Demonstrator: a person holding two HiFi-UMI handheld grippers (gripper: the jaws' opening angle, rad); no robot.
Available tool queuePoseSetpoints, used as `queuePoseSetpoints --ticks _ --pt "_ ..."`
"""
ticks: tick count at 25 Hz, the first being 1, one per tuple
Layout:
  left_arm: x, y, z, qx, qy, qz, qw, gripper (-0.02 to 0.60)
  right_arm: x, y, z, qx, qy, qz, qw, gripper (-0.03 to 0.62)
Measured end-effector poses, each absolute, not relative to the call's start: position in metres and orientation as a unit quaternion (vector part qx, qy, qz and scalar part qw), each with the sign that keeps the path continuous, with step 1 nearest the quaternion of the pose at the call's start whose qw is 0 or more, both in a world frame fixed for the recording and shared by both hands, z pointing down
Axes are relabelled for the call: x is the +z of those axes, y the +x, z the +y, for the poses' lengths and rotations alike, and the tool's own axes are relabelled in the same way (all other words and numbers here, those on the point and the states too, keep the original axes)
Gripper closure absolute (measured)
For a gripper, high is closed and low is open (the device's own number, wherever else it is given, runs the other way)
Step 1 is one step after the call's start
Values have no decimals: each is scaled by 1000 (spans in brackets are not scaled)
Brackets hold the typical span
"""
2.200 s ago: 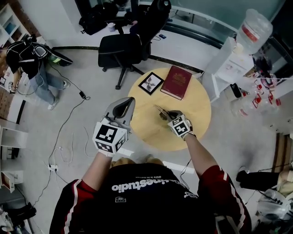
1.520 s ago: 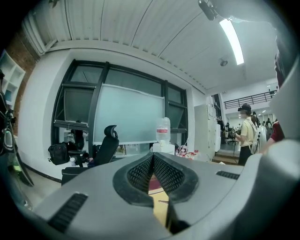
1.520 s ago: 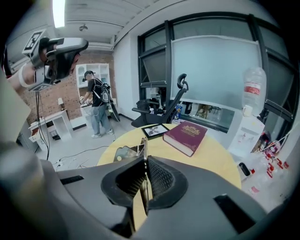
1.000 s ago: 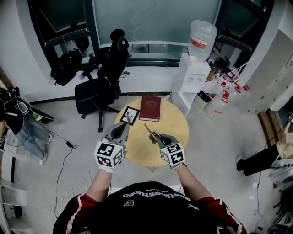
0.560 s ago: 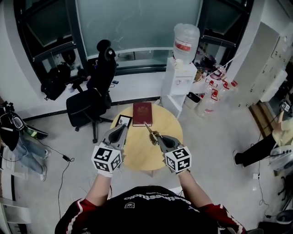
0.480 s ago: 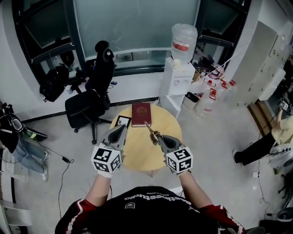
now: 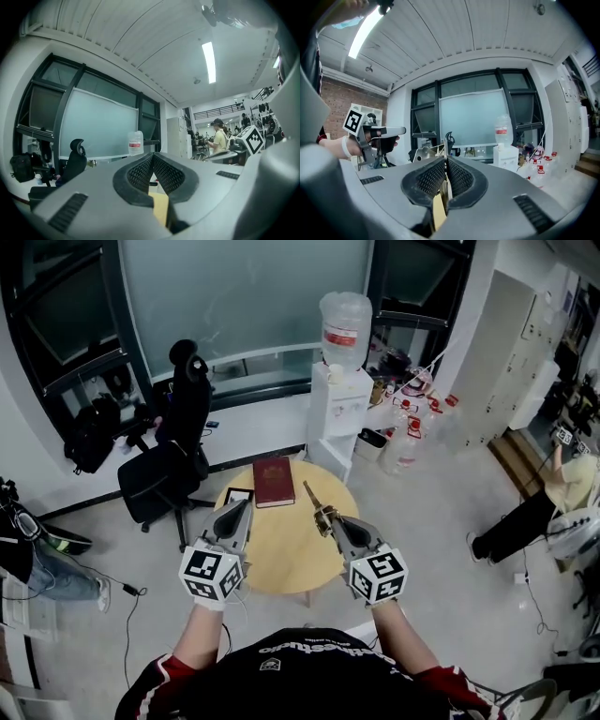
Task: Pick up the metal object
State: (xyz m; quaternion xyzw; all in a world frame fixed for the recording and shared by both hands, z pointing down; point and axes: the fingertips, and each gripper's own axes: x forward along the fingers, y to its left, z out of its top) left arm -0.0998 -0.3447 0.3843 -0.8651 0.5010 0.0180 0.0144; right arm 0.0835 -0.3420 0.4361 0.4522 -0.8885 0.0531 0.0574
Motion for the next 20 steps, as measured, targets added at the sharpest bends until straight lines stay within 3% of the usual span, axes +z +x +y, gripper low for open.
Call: queuePoseSetpoints --ticks 8,20 --pt "383 -99 -337 20 -871 491 12 565 396 100 -326 31 488 -872 14 560" --pt "380 -128 -318 30 -858 513 14 565 404 106 -313 36 512 -858 16 560"
